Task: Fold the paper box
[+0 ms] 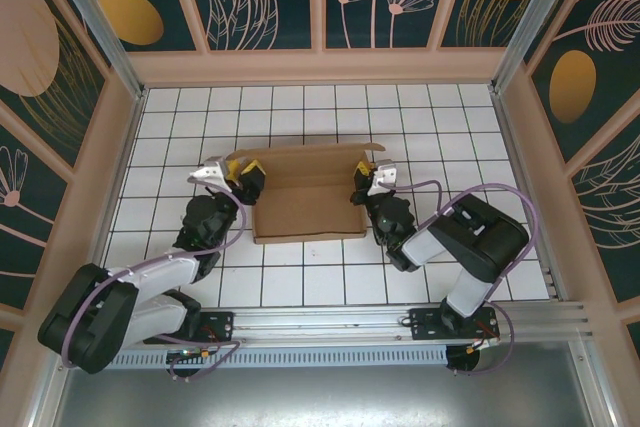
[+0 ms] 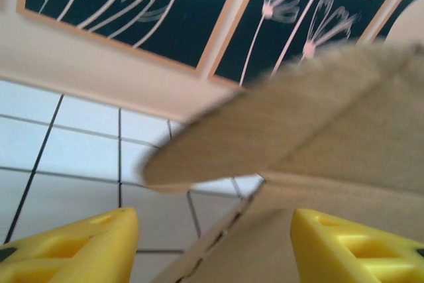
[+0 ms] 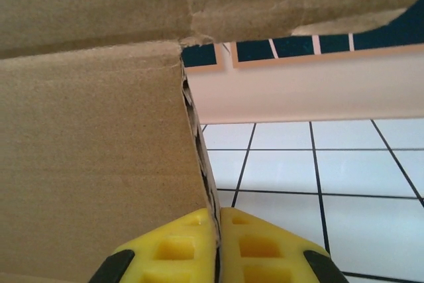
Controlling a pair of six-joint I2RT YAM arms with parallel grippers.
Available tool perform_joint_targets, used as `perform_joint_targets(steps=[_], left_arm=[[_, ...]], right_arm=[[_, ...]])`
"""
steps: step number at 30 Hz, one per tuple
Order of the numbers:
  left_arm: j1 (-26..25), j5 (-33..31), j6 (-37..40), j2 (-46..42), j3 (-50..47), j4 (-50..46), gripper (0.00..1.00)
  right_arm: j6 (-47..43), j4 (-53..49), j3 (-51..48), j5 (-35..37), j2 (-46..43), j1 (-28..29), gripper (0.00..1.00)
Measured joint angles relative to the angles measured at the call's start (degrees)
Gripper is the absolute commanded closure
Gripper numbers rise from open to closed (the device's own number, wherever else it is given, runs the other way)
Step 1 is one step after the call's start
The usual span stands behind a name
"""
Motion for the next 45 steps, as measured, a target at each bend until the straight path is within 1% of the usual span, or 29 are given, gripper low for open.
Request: perform_joint_targets(steps=[3,8,12,14,20,25,29,33,37,40,41,42,45], left_arm=[[0.0,1.4,3.3,0.4,0.8,-3.9,0.44],[0.0,2.0,8.0,-0.9,1.8,-7.9,0.55],[0.0,2.5,10.6,-1.1,2.4,-10.3,0.70],[0.1,2.7,11.2,-0.8,2.8,-11.1,0.77],[0.3,5.2,11.9,1.9,4.7,-11.1,0.92],[0.7,6.4,9.9,3.9,5.6,-9.8,0.93],[0.7,6.2,6.9,4.7,4.1,-5.1,0.94],[0.8,5.8,5.0,5.3,0.8,-0.2,0.95],[0.2,5.8,3.7,5.5,-1.6,3.6,0.95],[0.2,5.8,3.3,5.4,-2.6,5.1,0.95],[0.2,5.7,3.1,5.3,-2.7,5.2,0.95],[0.2,5.7,3.0,5.2,-2.7,5.2,0.95],[0.2,5.1,2.9,4.4,-2.7,4.6,0.97]], right_arm=[[-3.2,-4.1,0.0,-2.7,-2.9,-1.0,1.00],[-4.8,-10.6,0.0,-7.7,-8.4,-5.5,1.00],[-4.9,-13.7,-0.3,-11.6,-11.3,-9.2,1.00],[-4.9,-14.9,-0.5,-13.1,-12.1,-10.0,1.00],[-4.6,-17.8,-0.5,-16.9,-12.5,-10.3,1.00],[-2.6,-19.3,-0.5,-16.1,-12.7,-10.0,1.00],[-0.7,-18.3,-0.5,-11.8,-12.3,-7.0,1.00],[2.1,-12.0,-1.3,-6.3,-8.8,-4.2,1.00],[4.2,-4.4,-3.8,-3.7,-5.6,-2.5,1.00],[5.1,-3.2,-3.8,-1.9,-4.8,-1.4,1.00],[5.2,-3.2,-3.7,-1.2,-4.8,-0.9,0.99],[5.2,-3.6,-3.3,-0.7,-4.8,-0.5,0.95],[5.0,-6.1,-1.8,0.3,-4.9,-0.1,0.89]])
